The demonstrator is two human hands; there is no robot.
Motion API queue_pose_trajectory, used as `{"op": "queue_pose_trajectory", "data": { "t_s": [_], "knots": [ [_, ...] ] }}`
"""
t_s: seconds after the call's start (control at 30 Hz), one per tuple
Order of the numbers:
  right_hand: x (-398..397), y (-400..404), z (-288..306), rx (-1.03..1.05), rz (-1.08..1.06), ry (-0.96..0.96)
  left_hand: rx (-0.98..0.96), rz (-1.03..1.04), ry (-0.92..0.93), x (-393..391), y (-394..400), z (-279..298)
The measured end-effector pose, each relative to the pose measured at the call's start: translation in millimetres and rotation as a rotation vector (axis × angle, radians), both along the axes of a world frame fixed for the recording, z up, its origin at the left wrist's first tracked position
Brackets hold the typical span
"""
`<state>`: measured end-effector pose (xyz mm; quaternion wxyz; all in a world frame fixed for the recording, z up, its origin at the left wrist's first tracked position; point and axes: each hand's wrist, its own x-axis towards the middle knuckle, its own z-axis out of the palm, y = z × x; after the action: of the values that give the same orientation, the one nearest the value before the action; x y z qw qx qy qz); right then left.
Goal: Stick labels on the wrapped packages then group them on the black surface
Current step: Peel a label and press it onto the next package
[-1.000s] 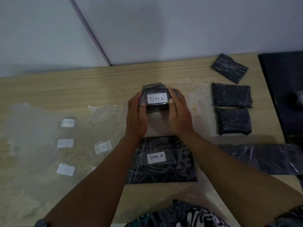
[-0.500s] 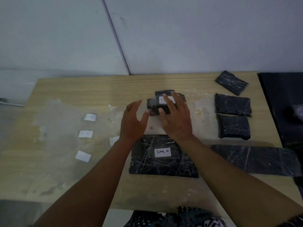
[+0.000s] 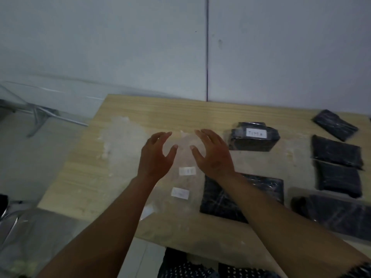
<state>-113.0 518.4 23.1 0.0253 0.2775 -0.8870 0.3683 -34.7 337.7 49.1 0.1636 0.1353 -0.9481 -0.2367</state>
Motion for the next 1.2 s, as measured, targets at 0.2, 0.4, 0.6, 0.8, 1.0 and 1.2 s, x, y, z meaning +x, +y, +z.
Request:
{"op": "queue_pose_trajectory", "data": {
  "t_s": [0.2,0.4,0.6,0.8,1.0,1.2],
  "knots": [
    [8,-64,-13,0.041,-0.014,-0.062,0.0,-0.051,-0.034,3,-73,-14],
    [14,-123,-33,0.088,-0.086,-0.14,0.028,-0.164,-0.099,-15,-143,-38],
    [11,-157,-52,0.124,-0.121,-0.207,-0.027,-0.319,-0.195,-33,-188,-68],
    [-8,-178,-83,0.24,-0.123,-0.297,-0.042,-0.426,-0.284,-61,-196,-100],
    [-33,-185,-106,0.383,-0.078,-0.329,-0.065,-0.535,-0.233,-82,-196,-123],
    [-35,-186,-109,0.377,-0.108,-0.251,-0.105,-0.573,-0.181,-89,-200,-136]
  ]
}}
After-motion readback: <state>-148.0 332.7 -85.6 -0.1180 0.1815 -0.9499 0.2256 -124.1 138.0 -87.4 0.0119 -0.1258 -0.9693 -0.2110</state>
